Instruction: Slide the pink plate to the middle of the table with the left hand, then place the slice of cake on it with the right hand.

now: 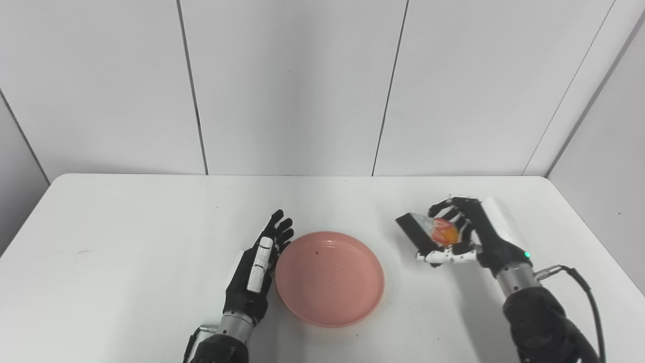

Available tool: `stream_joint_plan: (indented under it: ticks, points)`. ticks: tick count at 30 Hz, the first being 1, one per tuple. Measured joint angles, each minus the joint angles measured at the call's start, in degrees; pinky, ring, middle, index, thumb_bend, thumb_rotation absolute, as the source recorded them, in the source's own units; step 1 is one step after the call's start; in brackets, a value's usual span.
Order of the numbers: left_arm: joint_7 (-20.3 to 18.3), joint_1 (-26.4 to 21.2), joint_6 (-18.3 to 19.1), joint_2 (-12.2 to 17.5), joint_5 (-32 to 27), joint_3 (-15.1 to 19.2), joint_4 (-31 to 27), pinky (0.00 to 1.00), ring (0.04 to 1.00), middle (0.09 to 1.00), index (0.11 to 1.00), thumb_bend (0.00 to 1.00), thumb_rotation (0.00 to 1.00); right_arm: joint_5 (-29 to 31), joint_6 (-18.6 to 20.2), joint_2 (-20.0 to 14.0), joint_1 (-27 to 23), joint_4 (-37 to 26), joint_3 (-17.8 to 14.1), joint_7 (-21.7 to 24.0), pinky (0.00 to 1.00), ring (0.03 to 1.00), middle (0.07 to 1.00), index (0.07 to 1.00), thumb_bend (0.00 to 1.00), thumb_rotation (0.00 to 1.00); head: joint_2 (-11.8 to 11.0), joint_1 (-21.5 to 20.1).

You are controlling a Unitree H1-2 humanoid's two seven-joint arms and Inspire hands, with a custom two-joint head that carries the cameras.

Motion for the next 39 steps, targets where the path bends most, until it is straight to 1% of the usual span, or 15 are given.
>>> stream_joint_plan:
  ticks: [2,5,7,10,11,14,17,19,23,29,33,35,36,38,39]
  points:
    - [0.1,-0.02,-0.07,0.0,0.33,-0.09,0.03,0.98,0.965,0.961,0.949,0.62,0.93,-0.62,0.03,1.15,0.0,-1.61,1.92,1.12,0.21,0.285,0.401,0.511,0.52,0.0,0.0,-0.09]
    - [0.13,-0.03,-0.09,-0.01,0.39,-0.22,0.04,0.99,0.974,0.972,0.959,0.62,0.94,-1.05,0.43,2.75,-0.15,-3.94,3.9,3.17,0.18,0.258,0.394,0.514,0.52,0.0,0.09,-0.09]
    - [0.44,-0.02,-0.13,-0.01,0.53,-0.32,0.02,1.0,0.978,0.977,0.963,0.62,0.94,-1.42,1.64,3.79,-0.48,-5.58,5.23,5.04,0.17,0.251,0.392,0.513,0.51,0.0,0.26,-0.26]
    - [0.66,-0.02,-0.19,-0.03,0.54,-0.46,0.02,1.0,0.987,0.987,0.974,0.61,0.95,-2.61,1.64,5.16,-1.09,-5.78,7.1,5.73,0.25,0.333,0.41,0.52,0.52,0.0,0.35,-0.35]
    - [0.72,-0.02,-0.2,-0.03,0.55,-0.54,0.01,1.0,0.988,0.987,0.974,0.61,0.95,-2.95,1.54,5.43,-1.22,-5.55,7.75,5.81,0.25,0.338,0.412,0.52,0.52,0.0,0.35,-0.35]
    - [1.03,-0.02,-0.33,-0.03,1.09,-0.7,0.01,1.0,0.992,0.993,0.982,0.61,0.96,-3.29,-0.15,5.75,-1.79,-2.32,9.02,5.64,0.23,0.312,0.401,0.518,0.52,0.0,0.35,-0.44]
    - [1.26,-0.02,-0.4,-0.03,1.64,-0.82,-0.04,1.0,0.997,0.999,0.986,0.6,0.96,-3.37,-0.44,6.09,-1.93,0.72,10.06,5.63,0.23,0.301,0.395,0.516,0.52,0.0,0.53,-0.53]
    - [1.31,-0.01,-0.43,-0.04,1.76,-0.85,-0.07,1.0,1.0,1.0,0.992,0.59,0.96,-3.59,-1.03,6.1,-1.94,1.97,10.88,5.62,0.24,0.322,0.399,0.515,0.52,0.0,0.62,-0.53]
    - [1.48,-0.01,-0.45,-0.05,1.8,-0.85,-0.28,1.0,1.0,1.0,0.994,0.58,0.96,-5.41,-3.59,6.36,-2.66,4.79,12.29,4.68,0.26,0.34,0.403,0.515,0.52,0.0,0.7,-0.53]
    - [1.84,0.14,-0.45,-0.12,2.04,-1.01,-0.64,1.0,1.0,1.0,1.0,0.57,0.97,-7.78,-3.7,6.47,-3.38,7.62,13.27,4.38,0.28,0.366,0.414,0.514,0.52,0.0,0.88,-0.7]
    - [1.98,0.22,-0.45,-0.12,2.37,-1.14,-0.71,1.0,1.0,1.0,1.0,0.6,0.96,-8.21,-4.33,6.64,-3.43,9.1,13.39,3.38,0.3,0.389,0.419,0.524,0.52,0.0,0.97,-0.97]
    - [2.13,0.24,-0.46,-0.12,2.47,-1.18,-0.74,1.0,1.0,1.0,1.0,0.61,0.95,-8.19,-5.34,6.63,-3.43,9.4,13.39,2.71,0.32,0.41,0.432,0.536,0.52,0.0,1.05,-1.05]
    - [2.21,0.24,-0.48,-0.12,2.47,-1.19,-0.73,1.0,1.0,1.0,1.0,0.59,0.96,-8.19,-6.08,6.63,-3.43,9.59,13.39,2.29,0.35,0.441,0.446,0.536,0.52,0.0,1.06,-1.05]
    - [2.26,0.25,-0.51,-0.13,2.47,-1.18,-0.73,1.0,1.0,1.0,1.0,0.58,0.96,-8.19,-7.34,6.63,-3.42,9.72,13.39,1.58,0.36,0.458,0.454,0.535,0.52,0.0,1.06,-1.14]
    - [2.27,0.25,-0.51,-0.13,2.47,-1.19,-0.73,1.0,1.0,1.0,1.0,0.57,0.96,-8.16,-8.0,6.64,-3.39,9.72,13.39,0.97,0.48,0.583,0.616,0.658,0.59,0.02,1.06,-1.14]
